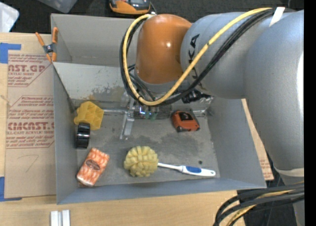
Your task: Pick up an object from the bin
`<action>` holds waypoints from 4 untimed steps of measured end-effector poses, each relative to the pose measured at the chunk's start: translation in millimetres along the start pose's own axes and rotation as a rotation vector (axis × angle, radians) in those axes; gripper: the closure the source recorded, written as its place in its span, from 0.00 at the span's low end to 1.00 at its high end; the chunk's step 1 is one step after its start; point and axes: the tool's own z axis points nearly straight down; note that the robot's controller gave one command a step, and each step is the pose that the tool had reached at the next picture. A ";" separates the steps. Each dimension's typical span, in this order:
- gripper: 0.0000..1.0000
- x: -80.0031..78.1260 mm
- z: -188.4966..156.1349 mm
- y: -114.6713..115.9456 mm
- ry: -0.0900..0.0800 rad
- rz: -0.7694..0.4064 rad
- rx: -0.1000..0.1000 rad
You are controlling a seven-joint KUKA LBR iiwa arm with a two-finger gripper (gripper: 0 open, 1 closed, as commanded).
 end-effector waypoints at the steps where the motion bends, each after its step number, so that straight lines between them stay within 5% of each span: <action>1: 0.00 94.4 4.2 7.5 0.003 -0.154 0.001; 2: 0.00 14.3 47.7 -74.6 -0.005 -0.115 0.001; 3: 0.00 31.5 57.6 -33.0 0.003 -0.164 -0.006; 4: 0.00 17.3 65.7 -62.9 -0.005 -0.350 0.000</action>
Offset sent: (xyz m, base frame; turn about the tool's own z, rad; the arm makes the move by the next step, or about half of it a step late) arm -0.0278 -0.0675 -0.0468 -0.1224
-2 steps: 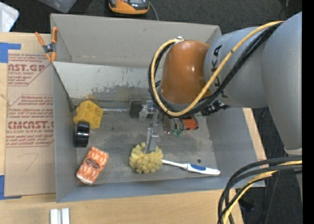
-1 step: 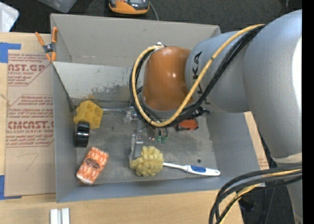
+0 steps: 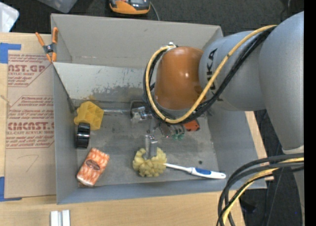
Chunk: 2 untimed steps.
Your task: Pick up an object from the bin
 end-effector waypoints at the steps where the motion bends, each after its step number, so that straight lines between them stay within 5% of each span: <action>1: 0.00 3.1 -30.9 14.0 0.003 0.183 -0.008; 2: 0.00 22.7 18.7 -13.1 0.000 -0.237 -0.006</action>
Offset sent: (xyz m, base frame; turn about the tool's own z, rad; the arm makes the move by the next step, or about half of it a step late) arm -0.0205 -0.0213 -0.0208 -0.2527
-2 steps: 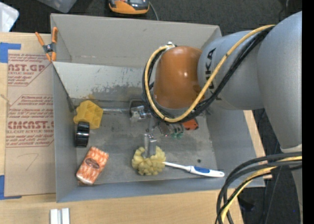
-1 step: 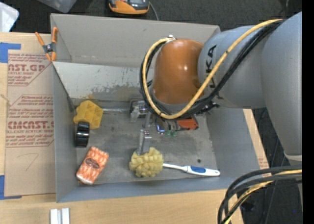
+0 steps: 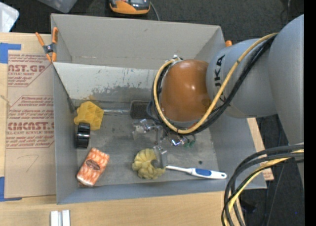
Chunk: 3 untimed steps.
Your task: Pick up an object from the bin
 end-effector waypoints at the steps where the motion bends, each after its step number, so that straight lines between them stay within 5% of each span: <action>1: 0.00 -14.2 -35.0 0.0 0.000 0.393 -0.002; 2: 0.00 -5.2 -11.3 -3.5 -0.002 0.114 -0.003; 3: 0.00 1.3 -7.7 -9.5 -0.009 0.054 -0.004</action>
Offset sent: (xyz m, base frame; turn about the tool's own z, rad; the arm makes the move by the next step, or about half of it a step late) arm -0.0063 -0.0191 -0.0359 -0.5371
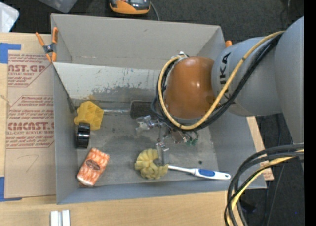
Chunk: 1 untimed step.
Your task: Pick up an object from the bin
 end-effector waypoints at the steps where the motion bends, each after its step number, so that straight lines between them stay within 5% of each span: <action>1: 0.00 15.2 16.9 -5.6 -0.006 -0.261 -0.003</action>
Offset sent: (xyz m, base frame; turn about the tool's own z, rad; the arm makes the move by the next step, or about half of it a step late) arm -0.0434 0.0132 -0.0284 -0.4034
